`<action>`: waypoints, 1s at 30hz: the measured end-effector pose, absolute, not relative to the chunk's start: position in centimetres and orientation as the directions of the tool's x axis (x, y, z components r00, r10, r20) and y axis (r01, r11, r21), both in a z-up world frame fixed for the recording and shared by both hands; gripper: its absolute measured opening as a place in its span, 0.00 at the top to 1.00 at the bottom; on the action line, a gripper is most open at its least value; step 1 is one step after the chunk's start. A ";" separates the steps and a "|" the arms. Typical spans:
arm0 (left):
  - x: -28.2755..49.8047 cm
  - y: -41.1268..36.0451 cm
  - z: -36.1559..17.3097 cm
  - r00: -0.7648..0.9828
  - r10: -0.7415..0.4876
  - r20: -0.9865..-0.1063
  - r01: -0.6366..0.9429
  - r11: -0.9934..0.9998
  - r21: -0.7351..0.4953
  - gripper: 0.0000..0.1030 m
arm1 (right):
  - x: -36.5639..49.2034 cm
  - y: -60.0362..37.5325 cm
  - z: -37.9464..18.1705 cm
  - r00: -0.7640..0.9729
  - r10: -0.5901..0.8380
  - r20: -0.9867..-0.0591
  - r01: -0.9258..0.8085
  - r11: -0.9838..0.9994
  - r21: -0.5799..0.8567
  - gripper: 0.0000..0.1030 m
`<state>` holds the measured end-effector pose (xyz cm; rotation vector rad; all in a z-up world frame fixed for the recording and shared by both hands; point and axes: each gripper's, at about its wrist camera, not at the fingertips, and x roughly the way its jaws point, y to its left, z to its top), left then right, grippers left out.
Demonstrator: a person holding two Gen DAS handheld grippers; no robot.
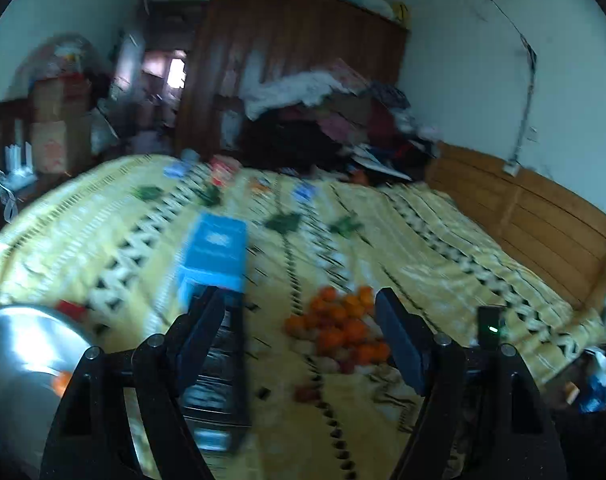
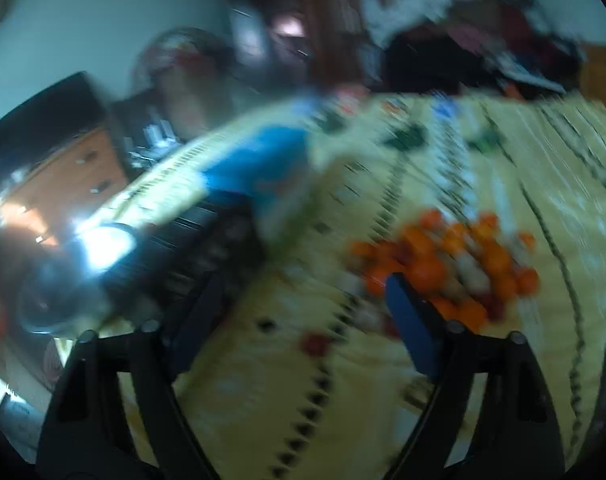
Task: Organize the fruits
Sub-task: 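Move both open tools back over the fruit pile on the bed, then grasp a brown potato with the left tool while the right tool grasps a mandarin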
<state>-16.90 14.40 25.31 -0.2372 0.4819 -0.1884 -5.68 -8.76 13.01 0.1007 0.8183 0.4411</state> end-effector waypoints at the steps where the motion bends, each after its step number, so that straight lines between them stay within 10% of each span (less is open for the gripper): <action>1: -15.3 12.7 23.6 0.841 -0.266 -0.471 0.142 0.949 -0.283 0.23 | -4.3 -11.1 11.0 0.579 0.369 -0.727 -0.268 0.928 0.258 0.44; 11: -4.6 6.5 7.3 0.603 -0.261 -0.754 0.083 0.960 -0.266 0.32 | 2.5 -14.5 4.6 0.451 0.429 -0.783 -0.263 0.902 0.342 0.43; 22: -1.1 5.8 3.8 0.569 -0.241 -0.786 0.090 0.969 -0.232 0.59 | 3.5 -14.1 3.6 0.436 0.467 -0.769 -0.335 0.878 0.343 0.61; 30: -1.2 5.4 4.4 0.636 -0.235 -0.735 0.115 0.971 -0.211 0.53 | 1.5 -15.0 4.6 0.462 0.500 -0.732 -0.340 0.863 0.375 0.62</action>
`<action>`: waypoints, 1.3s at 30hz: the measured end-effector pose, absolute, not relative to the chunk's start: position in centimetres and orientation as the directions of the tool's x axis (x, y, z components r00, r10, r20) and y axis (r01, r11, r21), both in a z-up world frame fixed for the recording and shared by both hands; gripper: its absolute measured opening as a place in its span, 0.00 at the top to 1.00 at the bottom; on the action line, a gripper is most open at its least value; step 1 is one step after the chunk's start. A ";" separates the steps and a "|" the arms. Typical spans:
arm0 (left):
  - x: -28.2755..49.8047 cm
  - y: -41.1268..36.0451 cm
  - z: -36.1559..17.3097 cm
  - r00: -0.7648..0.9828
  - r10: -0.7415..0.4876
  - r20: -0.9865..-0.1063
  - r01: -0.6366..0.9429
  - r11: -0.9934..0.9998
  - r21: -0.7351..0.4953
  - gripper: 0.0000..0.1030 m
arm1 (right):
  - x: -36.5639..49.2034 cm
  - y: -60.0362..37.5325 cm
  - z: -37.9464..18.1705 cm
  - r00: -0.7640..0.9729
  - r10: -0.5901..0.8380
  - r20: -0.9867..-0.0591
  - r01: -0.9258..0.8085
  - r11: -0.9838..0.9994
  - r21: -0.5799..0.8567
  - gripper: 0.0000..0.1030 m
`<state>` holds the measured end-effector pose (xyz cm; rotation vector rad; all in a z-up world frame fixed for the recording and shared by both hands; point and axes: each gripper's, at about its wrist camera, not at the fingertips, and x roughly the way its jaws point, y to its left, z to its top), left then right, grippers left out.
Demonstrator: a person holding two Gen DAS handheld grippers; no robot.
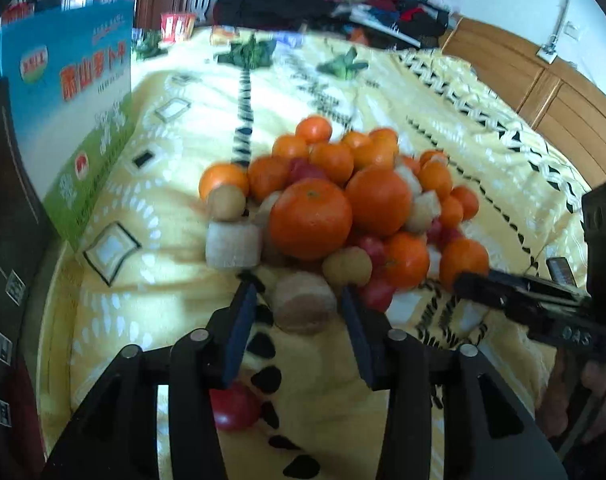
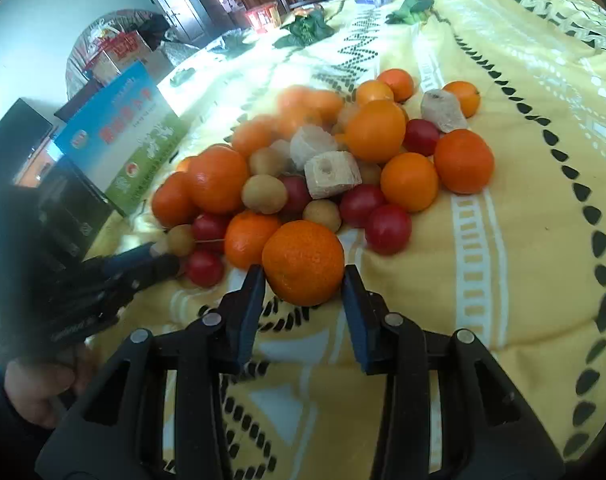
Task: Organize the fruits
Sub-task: 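Grasp a brown potato with the left tool while the right tool grasps a mandarin, then carry both items over the steel bowl and open both tools to drop them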
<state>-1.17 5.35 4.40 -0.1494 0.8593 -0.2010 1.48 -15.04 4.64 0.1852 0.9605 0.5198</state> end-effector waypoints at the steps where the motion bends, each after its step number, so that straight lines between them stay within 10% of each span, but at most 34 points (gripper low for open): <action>1: -1.1 5.2 4.3 0.628 -0.237 -0.741 0.126 0.971 -0.204 0.53 | 1.2 -15.2 4.8 0.464 0.502 -0.730 -0.338 0.862 0.379 0.62; 11: -0.9 5.0 3.8 0.595 -0.233 -0.769 0.135 0.973 -0.189 0.66 | 0.3 -15.2 5.2 0.470 0.509 -0.721 -0.331 0.859 0.391 0.62; 21: -8.4 8.2 15.3 0.775 -0.236 -0.586 0.148 0.970 -0.195 0.66 | -2.6 -12.6 12.0 0.546 0.528 -0.650 -0.422 0.844 0.331 0.62; 30: -19.1 24.3 25.5 0.890 0.128 -0.439 -0.216 0.964 -0.157 0.66 | -5.9 1.1 22.7 0.489 0.702 -0.518 -0.676 0.680 0.283 0.62; 39: -25.7 38.9 21.7 0.702 0.396 -0.592 -0.566 0.815 -0.126 0.66 | -11.1 20.2 24.4 0.216 0.810 -0.545 -0.847 0.433 0.308 0.62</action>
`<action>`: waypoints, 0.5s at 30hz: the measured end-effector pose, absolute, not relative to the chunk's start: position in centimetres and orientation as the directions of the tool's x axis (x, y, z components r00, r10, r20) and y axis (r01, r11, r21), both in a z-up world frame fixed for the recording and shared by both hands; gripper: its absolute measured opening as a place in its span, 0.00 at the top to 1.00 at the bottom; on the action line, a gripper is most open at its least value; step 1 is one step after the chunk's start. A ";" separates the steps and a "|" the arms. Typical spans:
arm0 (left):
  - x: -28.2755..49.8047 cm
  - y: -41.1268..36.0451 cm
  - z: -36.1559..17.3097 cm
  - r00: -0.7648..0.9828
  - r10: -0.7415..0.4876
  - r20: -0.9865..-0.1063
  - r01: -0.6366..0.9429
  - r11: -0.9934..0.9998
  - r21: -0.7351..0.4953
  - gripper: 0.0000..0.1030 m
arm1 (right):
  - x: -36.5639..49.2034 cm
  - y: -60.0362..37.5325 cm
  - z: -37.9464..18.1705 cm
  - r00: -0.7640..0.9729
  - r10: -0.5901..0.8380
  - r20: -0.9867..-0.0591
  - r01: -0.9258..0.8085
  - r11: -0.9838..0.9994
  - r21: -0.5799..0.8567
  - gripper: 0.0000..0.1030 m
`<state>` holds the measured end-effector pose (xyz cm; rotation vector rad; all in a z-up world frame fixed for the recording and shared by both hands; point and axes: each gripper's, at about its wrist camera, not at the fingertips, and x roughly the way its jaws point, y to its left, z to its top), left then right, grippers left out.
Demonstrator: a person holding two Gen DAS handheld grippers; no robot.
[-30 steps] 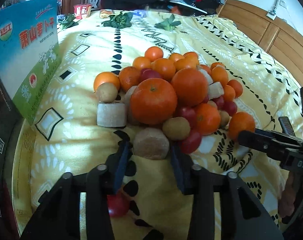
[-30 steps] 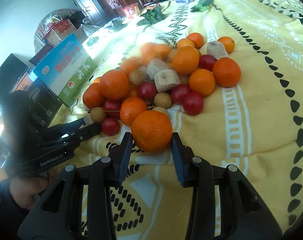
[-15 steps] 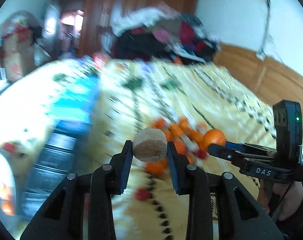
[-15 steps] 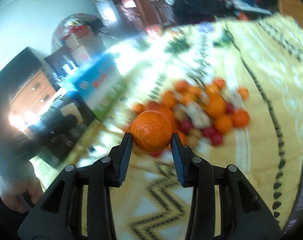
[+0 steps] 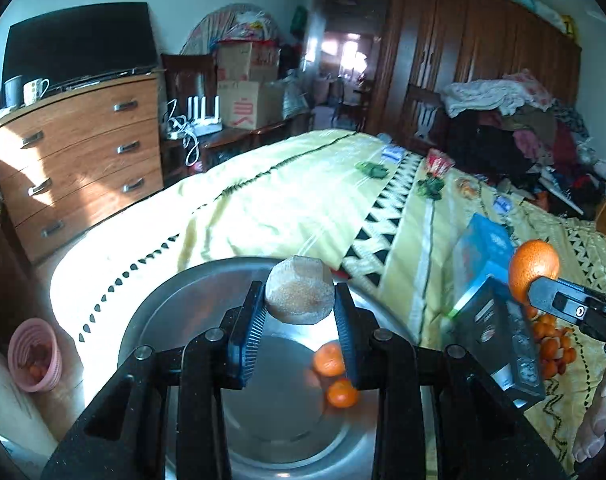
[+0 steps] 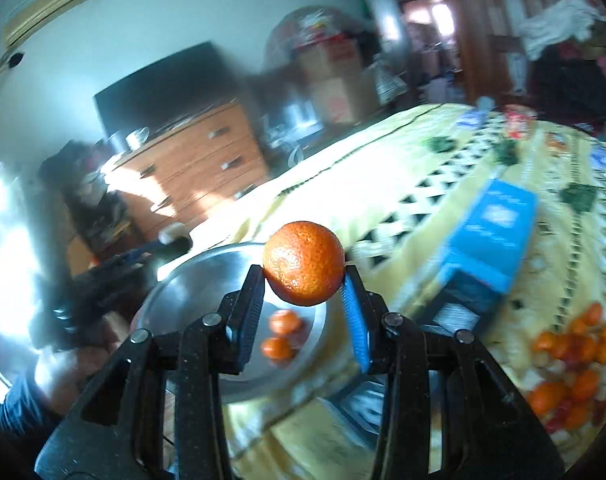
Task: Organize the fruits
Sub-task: 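Carry both items over the steel bowl and open both tools to drop them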
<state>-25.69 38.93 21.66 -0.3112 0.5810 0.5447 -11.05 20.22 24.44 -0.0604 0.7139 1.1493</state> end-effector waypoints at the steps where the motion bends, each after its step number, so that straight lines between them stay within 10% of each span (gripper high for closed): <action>1: -25.8 39.5 20.8 0.683 0.397 -0.613 -0.579 0.806 -0.123 0.66 | -11.4 22.0 23.8 0.186 0.803 -0.566 -0.852 0.419 0.314 0.62; 15: -25.1 40.7 15.3 0.558 0.396 -0.729 -0.592 0.806 -0.015 0.66 | -14.0 28.6 17.1 0.089 0.663 -0.743 -0.863 0.425 0.275 0.62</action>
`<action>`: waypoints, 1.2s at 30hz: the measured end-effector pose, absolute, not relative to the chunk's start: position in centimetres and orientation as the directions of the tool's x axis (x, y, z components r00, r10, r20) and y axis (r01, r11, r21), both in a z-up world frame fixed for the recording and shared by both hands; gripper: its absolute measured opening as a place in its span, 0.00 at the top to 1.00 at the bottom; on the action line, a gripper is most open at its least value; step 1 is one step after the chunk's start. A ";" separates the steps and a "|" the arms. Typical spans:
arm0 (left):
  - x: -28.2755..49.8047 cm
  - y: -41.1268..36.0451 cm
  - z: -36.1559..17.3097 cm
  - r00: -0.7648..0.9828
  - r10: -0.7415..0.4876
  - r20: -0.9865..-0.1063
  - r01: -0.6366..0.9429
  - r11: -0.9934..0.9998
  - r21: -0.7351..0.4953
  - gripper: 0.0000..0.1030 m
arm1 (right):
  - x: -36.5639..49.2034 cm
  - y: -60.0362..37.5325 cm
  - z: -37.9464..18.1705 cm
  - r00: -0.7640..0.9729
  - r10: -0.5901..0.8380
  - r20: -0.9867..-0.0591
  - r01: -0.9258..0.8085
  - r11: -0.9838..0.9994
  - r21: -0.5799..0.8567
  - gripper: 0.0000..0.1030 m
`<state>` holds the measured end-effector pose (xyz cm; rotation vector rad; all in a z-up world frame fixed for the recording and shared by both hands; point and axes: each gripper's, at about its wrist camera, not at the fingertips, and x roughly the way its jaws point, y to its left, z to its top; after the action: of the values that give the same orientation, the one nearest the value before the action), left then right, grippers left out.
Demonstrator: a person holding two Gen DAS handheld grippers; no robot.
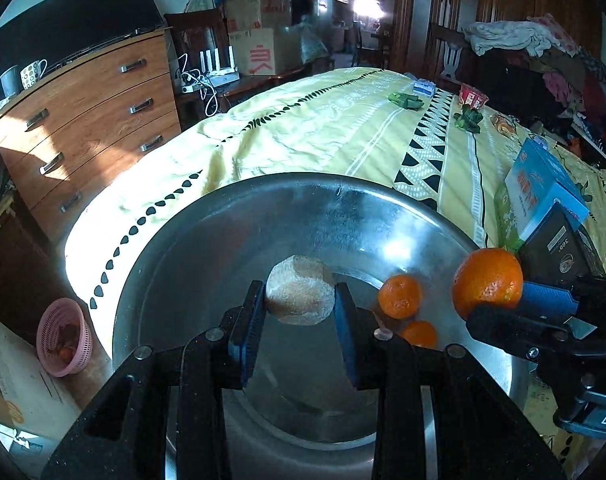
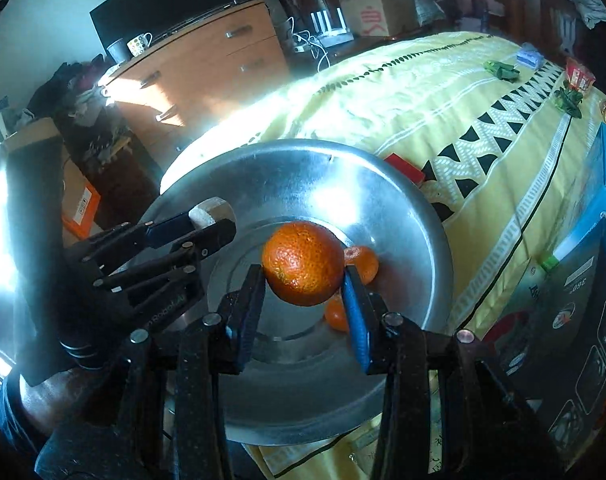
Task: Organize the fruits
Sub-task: 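Carry both items over the steel bowl and open both tools to drop them, then move both open tools back over the bed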
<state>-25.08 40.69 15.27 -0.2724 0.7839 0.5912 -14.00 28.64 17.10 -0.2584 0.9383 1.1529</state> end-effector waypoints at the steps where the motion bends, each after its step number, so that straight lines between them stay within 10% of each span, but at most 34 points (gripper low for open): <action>1: -25.1 40.8 15.3 0.559 0.393 -0.730 -0.591 0.806 -0.019 0.66 | -13.9 28.7 16.9 0.089 0.659 -0.747 -0.862 0.426 0.274 0.62; 13: -24.9 41.1 15.2 0.552 0.387 -0.738 -0.590 0.807 -0.019 0.65 | -14.4 29.5 16.3 0.086 0.640 -0.763 -0.859 0.436 0.268 0.61; 17: -25.0 41.0 15.3 0.555 0.395 -0.732 -0.592 0.806 -0.014 0.45 | -14.4 29.6 16.1 0.082 0.638 -0.765 -0.858 0.436 0.272 0.60; 24: -24.8 40.9 15.2 0.537 0.410 -0.737 -0.601 0.799 0.007 0.36 | -14.2 29.5 16.3 0.089 0.644 -0.760 -0.856 0.440 0.272 0.60; 27: -24.8 40.9 15.3 0.534 0.415 -0.737 -0.604 0.797 0.011 0.35 | -14.3 29.2 16.6 0.091 0.655 -0.750 -0.856 0.436 0.277 0.45; 36: -24.8 39.8 16.2 0.531 0.445 -0.721 -0.606 0.794 0.044 0.35 | -15.7 27.2 19.2 0.150 0.703 -0.695 -0.876 0.420 0.236 0.43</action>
<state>-24.81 39.76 16.19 -0.2227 0.7914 0.6333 -15.69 27.22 19.25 -0.2461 0.8402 1.1509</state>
